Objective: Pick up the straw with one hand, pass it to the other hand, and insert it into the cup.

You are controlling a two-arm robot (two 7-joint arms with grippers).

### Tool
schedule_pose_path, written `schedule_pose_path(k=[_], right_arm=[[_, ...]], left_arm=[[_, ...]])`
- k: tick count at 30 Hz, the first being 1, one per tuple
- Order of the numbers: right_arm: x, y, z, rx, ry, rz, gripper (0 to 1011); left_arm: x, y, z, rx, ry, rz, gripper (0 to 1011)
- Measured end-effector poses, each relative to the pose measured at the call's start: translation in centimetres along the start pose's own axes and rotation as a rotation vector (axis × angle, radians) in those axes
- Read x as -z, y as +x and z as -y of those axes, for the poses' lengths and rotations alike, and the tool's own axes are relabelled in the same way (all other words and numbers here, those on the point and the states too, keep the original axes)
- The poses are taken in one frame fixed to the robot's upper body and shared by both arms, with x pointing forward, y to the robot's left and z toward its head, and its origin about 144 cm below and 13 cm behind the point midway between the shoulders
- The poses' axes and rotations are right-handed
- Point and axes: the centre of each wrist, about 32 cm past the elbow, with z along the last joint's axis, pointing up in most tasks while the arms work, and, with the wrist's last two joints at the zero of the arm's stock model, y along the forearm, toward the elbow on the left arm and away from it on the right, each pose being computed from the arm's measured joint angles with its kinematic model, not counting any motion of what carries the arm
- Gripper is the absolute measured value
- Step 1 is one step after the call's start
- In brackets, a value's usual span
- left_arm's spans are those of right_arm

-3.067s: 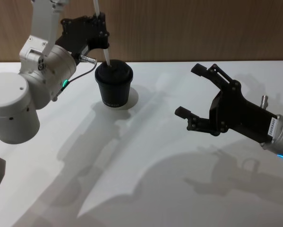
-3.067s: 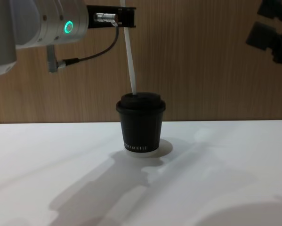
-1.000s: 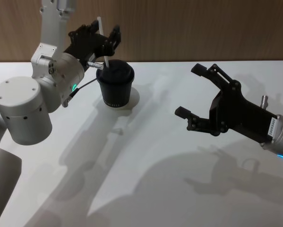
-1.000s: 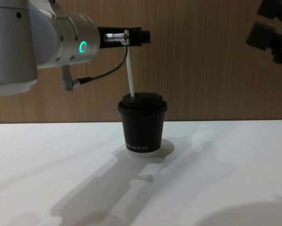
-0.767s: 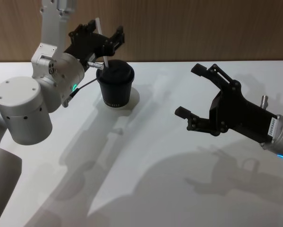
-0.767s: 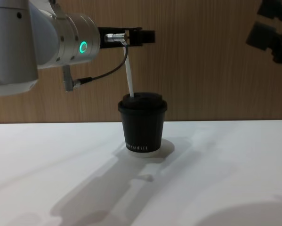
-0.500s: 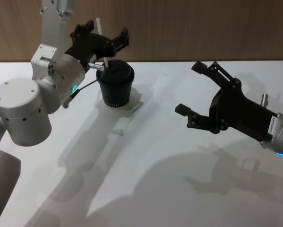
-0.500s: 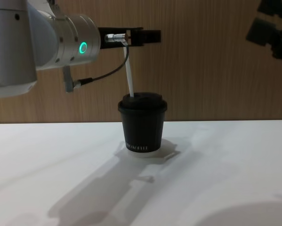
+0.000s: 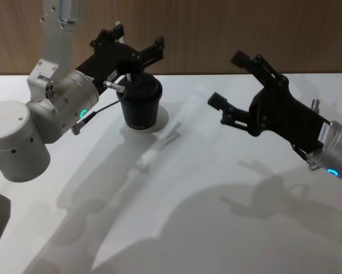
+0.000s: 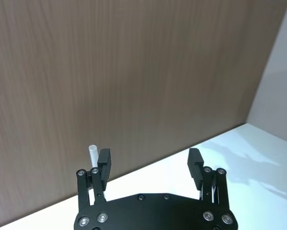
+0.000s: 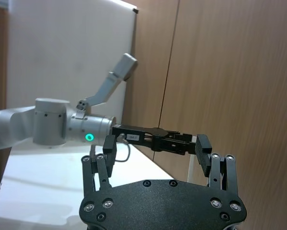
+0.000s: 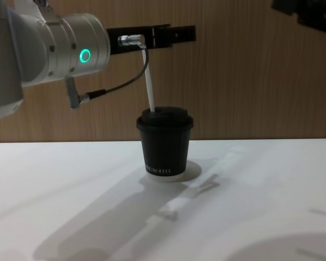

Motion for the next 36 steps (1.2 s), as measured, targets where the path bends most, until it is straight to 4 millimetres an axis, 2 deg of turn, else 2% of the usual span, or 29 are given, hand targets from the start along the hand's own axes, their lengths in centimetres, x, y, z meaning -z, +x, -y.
schedule_pose_path(k=[18, 36], right_arm=[[-0.5, 0.2, -3.5, 0.113, -0.036, -0.110, 1001], [0.0, 0.0, -4.5, 0.180, -0.100, -0.103, 1001]], left_arm=[[0.3, 1.8, -1.2, 0.154, -0.015, -0.013, 1003], [0.6, 2.1, -2.1, 0.230, 0.020, -0.033, 1003]])
